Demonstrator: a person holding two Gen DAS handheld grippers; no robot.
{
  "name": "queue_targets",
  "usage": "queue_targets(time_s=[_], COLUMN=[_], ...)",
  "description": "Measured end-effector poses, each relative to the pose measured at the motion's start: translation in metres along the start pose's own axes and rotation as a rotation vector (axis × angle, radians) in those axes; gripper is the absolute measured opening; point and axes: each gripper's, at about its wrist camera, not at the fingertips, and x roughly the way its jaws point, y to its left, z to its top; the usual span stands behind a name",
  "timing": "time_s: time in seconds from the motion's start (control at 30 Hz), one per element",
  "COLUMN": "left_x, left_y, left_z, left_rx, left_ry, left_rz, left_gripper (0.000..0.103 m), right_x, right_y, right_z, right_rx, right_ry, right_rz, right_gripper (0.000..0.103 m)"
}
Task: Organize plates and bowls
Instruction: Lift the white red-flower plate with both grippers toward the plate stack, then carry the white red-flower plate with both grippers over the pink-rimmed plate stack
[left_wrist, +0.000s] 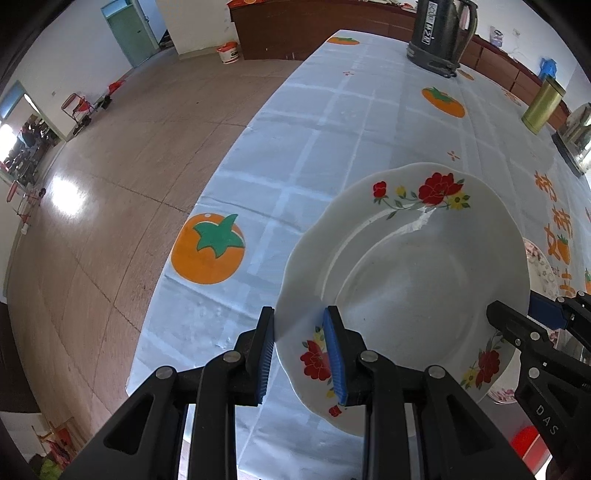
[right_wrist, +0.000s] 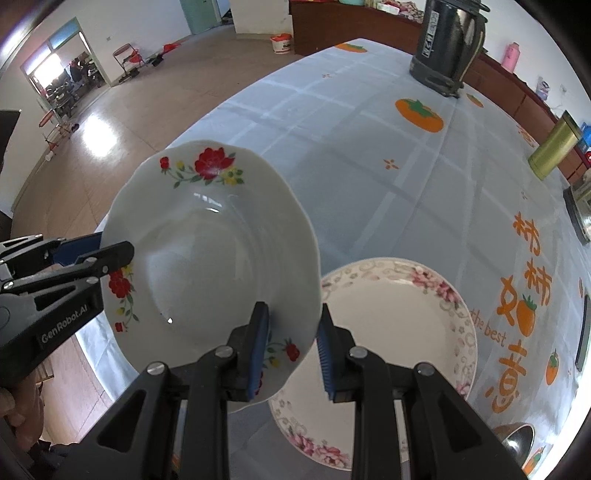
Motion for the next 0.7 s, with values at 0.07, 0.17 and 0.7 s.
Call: queue_targets(time_s=[0.07, 0.17, 0.7], left_x=[-0.001, -0.003, -0.007], left_y=[-0.005, -0.012, -0.054], left_z=[0.0, 0.0, -0.003], left_rx=[0.01, 0.023, 0.096], left_ry=[-0.002, -0.006, -0.007], left_rz=[-0.002, -0.006, -0.037], left_gripper=[0.029, 0.029, 0.029], right_x=[-0.002, -0.005, -0.018], right_y=[-0.003, -0.008, -0.043], right_z=[-0.003, -0.006, -0.031], right_rx=[0.006, 0.014, 0.086], right_ry=[0.001, 0.0, 0.003], right_rz=[-0.002, -0.008, -0.041], right_gripper=[0.026, 0.026, 0.026])
